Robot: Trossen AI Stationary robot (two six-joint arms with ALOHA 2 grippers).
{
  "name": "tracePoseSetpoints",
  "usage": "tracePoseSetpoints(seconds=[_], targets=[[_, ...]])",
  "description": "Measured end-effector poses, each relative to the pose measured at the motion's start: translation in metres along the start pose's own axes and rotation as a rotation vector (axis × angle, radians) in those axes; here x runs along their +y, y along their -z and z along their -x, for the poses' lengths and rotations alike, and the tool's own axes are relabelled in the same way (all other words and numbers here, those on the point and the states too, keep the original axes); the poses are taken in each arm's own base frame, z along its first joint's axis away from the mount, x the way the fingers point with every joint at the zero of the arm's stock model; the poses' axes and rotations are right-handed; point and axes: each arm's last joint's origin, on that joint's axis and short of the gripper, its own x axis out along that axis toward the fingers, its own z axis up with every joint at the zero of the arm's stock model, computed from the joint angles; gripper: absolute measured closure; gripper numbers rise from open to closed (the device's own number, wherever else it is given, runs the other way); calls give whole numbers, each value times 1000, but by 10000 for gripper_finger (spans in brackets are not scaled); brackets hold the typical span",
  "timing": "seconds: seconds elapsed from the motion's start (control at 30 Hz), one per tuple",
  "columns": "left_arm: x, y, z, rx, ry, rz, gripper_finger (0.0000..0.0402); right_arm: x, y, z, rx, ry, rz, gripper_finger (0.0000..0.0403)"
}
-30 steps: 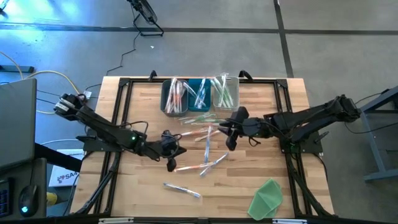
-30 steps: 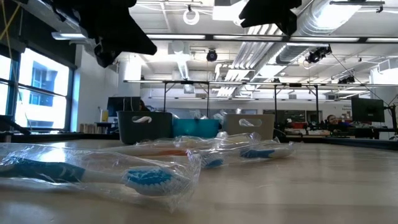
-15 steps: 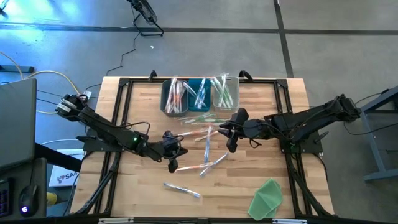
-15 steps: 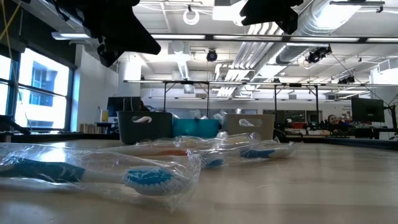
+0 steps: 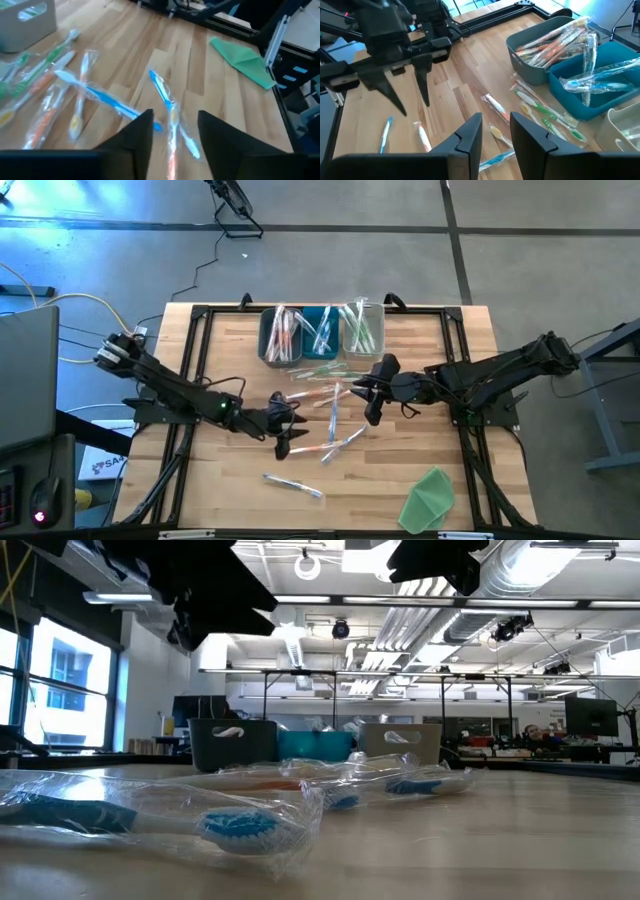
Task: Pick & Place Toothbrushes
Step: Put the orange toothbrush into the dark blue bin
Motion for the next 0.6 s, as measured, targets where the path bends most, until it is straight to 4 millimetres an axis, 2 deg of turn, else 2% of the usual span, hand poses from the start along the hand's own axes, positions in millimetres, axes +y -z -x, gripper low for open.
tracePoseSetpoints(seconds=[0.17,0.6], targets=[[0,10,-12,15,-11,-3,216,0,0,0,2,1,9,310],[0,35,-39,38,-25,17,215,-2,3,0,31,16,24,310]])
